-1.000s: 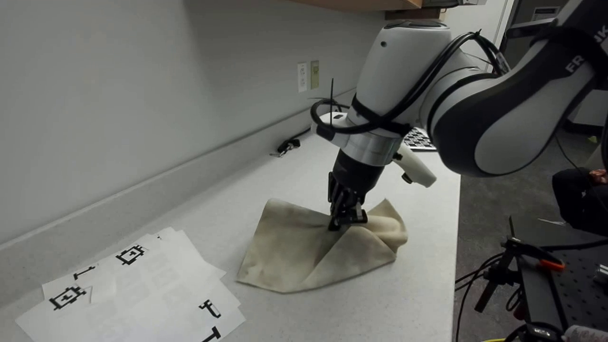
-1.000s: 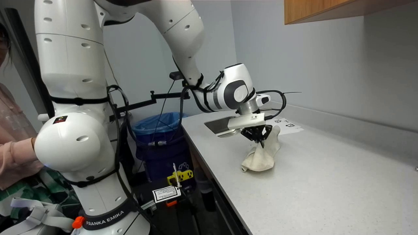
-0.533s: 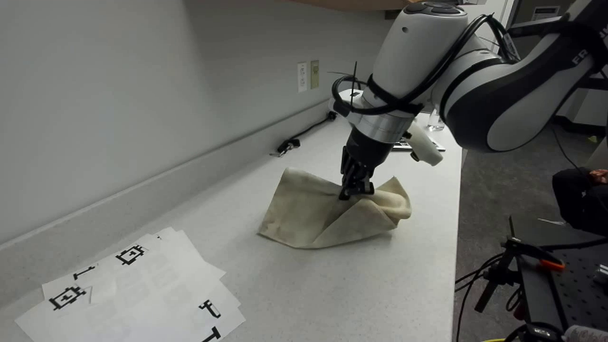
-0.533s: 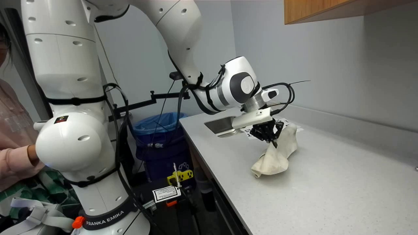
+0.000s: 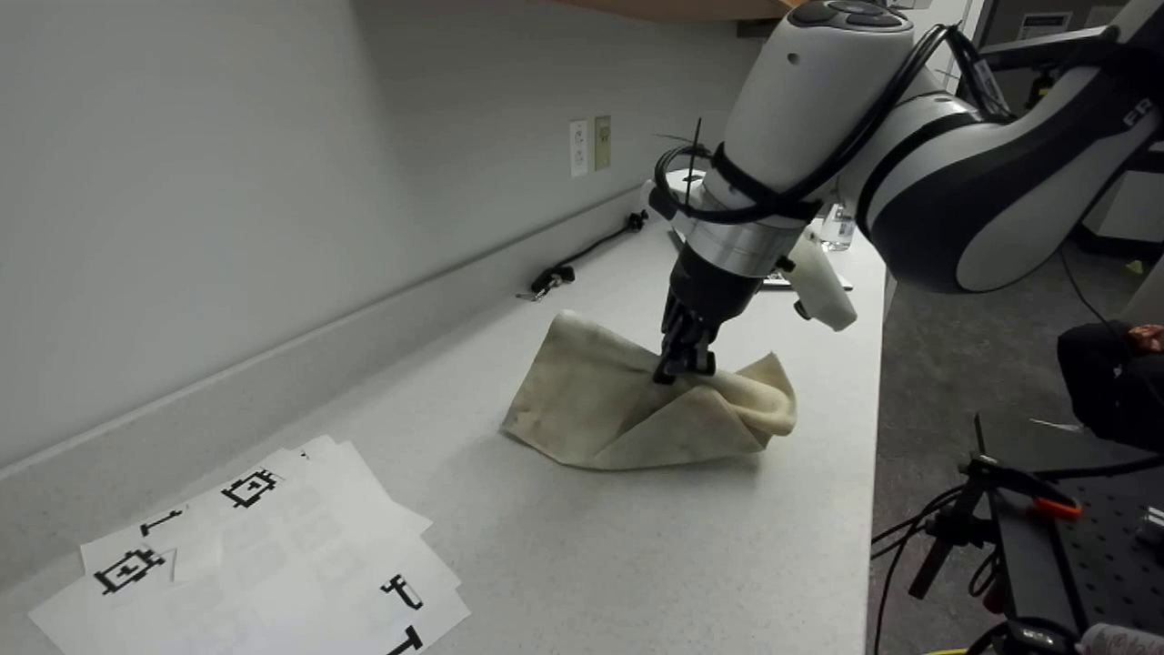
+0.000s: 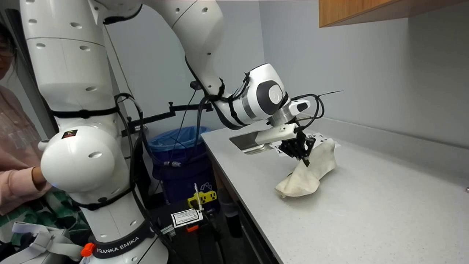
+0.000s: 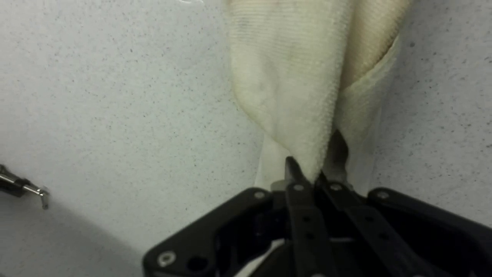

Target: Use the white towel to wipe the counter

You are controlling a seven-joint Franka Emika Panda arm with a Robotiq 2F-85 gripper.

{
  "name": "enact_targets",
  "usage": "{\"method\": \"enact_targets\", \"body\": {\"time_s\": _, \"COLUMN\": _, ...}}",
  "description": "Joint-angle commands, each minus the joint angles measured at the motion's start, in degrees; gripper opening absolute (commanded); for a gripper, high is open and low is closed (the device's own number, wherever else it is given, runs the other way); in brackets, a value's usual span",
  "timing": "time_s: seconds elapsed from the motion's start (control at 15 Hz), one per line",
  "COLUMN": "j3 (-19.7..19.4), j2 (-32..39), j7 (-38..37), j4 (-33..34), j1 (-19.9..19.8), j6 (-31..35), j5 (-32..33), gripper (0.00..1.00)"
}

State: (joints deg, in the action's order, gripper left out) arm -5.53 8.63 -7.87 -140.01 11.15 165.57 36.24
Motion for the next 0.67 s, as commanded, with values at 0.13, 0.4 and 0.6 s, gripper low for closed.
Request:
{"method": "enact_targets", "body": {"time_s": 0.13, "j3": -0.07, "j2": -0.19, "j7": -4.39, "j4": 0.00, "j1": 0.12, "j6": -0.07, "j5": 2.49, "gripper": 0.04}}
{"method": "enact_targets", "body": {"time_s": 0.4, "j3": -0.07, "j2": -0.25, "j7": -5.80, "j4": -0.01, "j1": 0.14, "j6": -0.08, "j5": 3.04, "gripper": 0.04}}
{"method": "enact_targets", "body": {"time_s": 0.6, "j3": -0.08, "j2": -0.25, "j7": -5.83, "j4": 0.00, "j1": 0.14, "j6": -0.08, "j5": 3.04, "gripper": 0.04}}
